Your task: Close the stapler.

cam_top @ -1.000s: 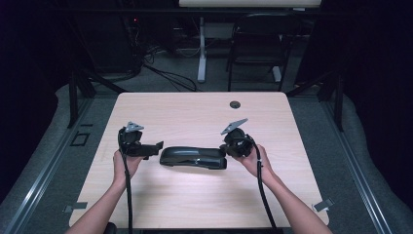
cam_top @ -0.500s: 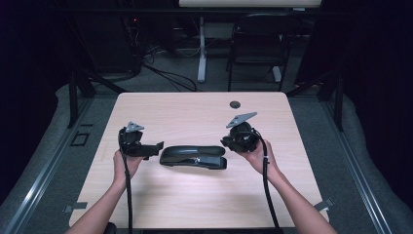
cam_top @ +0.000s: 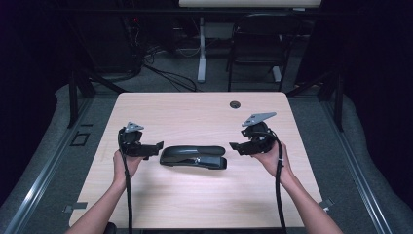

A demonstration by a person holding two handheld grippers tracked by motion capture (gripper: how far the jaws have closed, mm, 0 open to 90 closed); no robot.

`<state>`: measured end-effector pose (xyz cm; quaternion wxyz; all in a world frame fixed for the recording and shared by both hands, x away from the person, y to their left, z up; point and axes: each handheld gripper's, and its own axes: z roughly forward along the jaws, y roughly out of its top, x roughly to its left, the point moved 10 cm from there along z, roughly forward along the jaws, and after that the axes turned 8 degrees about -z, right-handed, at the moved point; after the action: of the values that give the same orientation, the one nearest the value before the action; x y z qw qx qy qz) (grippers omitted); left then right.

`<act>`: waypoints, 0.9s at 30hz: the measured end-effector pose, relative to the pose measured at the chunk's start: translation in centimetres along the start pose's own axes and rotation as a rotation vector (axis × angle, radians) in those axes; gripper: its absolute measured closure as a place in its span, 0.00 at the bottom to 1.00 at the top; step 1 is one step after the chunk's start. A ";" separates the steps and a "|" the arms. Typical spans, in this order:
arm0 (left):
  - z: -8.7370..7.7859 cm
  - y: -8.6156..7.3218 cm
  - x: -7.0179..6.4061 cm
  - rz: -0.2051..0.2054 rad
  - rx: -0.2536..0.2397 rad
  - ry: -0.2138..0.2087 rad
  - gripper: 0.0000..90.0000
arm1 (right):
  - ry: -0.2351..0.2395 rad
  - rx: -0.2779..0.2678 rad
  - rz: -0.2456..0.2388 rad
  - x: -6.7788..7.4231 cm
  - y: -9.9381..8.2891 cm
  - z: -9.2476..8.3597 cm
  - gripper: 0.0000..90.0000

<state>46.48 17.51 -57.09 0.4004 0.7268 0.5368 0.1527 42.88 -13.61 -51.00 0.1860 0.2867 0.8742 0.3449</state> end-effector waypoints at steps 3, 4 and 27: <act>0.0 0.0 0.0 0.003 0.004 0.000 0.00 | -0.025 0.008 0.013 -0.7 -0.8 -0.7 0.23; 0.0 0.0 0.0 0.001 0.004 0.000 0.00 | -0.027 0.008 0.019 -0.9 -1.0 -0.9 0.22; 0.1 0.0 0.5 -0.008 0.006 0.000 0.00 | -0.109 0.145 0.133 -4.0 -9.4 -2.4 0.00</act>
<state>46.67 17.92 -57.26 0.3985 0.7260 0.5402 0.1496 41.24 -22.93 -55.48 0.1888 0.3750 0.8645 0.2764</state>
